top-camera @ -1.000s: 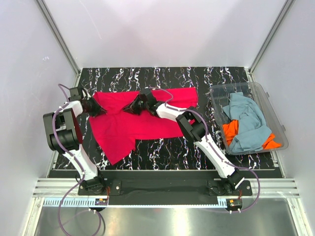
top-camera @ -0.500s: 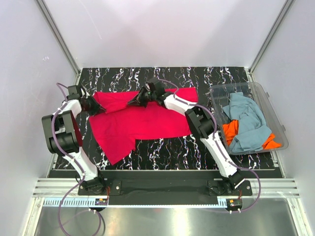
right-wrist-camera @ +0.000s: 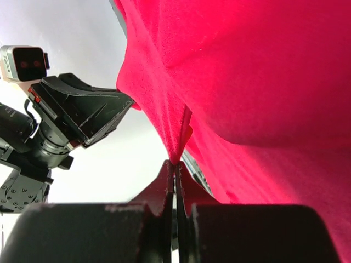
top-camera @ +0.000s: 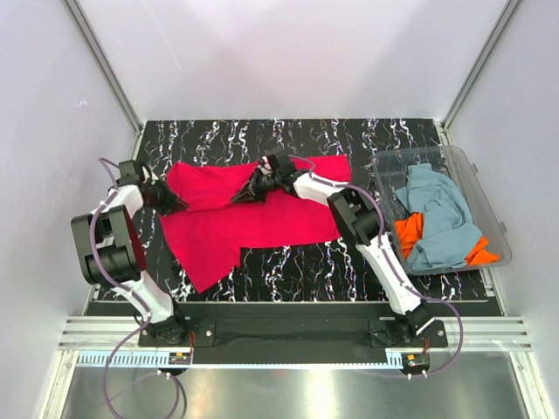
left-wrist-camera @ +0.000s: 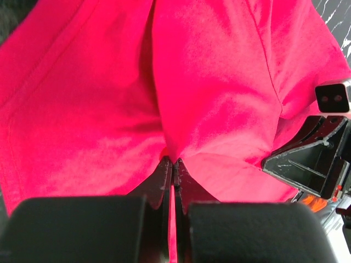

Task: Fold and stack the t-shirts
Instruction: Fold the tshirt

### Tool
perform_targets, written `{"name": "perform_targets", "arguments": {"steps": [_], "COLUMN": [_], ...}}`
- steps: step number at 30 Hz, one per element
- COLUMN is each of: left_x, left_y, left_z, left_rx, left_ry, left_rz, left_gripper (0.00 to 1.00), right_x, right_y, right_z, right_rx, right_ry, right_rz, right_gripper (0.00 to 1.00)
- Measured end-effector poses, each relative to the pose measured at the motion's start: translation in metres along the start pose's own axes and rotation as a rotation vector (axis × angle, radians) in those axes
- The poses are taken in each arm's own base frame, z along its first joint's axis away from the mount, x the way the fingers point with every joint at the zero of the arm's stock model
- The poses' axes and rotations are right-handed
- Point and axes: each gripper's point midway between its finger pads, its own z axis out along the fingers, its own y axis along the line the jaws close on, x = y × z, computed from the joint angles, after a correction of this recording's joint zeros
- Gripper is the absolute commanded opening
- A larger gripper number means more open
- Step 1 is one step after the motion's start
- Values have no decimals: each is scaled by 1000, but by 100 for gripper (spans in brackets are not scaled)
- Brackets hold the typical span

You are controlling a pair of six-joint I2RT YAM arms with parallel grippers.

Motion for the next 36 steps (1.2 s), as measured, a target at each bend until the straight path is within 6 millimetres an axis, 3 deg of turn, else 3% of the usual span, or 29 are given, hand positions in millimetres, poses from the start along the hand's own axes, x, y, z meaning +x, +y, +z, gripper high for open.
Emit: {"name": "perform_targets", "arguments": {"steps": [7,9,12,13,15,16,20,23,25,27,29,32,36], "left_x": [3,4,11,14,18,19,8,-14,-35,-60,-77,-86,-83], "left_y": [0,1,5,6,6,5,-8,-31,-48,-60,-63,-50,-26], "left_z": [-11,-13,-17,-19,-25,-29,-53,-61,-53,-33,-8,37,74], "left_rx": [0,-4,-13,-17,-22,-25,-29,19,57,81,86,62,10], "left_ry": [-9,-6,5,9,12,7,-84,-169,-208,-227,-222,-184,-128], "left_rz": [-13,-19,-33,-37,-38,-36,18,74,103,118,115,73,-3], "left_gripper": [0,1,11,21,27,37,43,37,36,37,38,38,37], "right_x": [7,7,9,9,11,12,5,-31,-66,-100,-121,-138,-163], "right_y": [-4,-3,3,4,3,0,-22,-34,-39,-49,-61,-76,-84], "right_z": [-2,-4,-7,-9,-16,-22,-75,-146,-194,-239,-268,-284,-276], "right_rx": [15,24,35,44,65,85,210,321,387,470,553,668,738], "right_ry": [36,43,53,57,70,75,17,-148,-280,-407,-485,-524,-534], "right_rz": [12,15,-13,-27,-57,-69,-104,-165,-222,-259,-280,-325,-407], "right_gripper": [7,18,29,34,34,34,44,46,45,46,45,44,43]}}
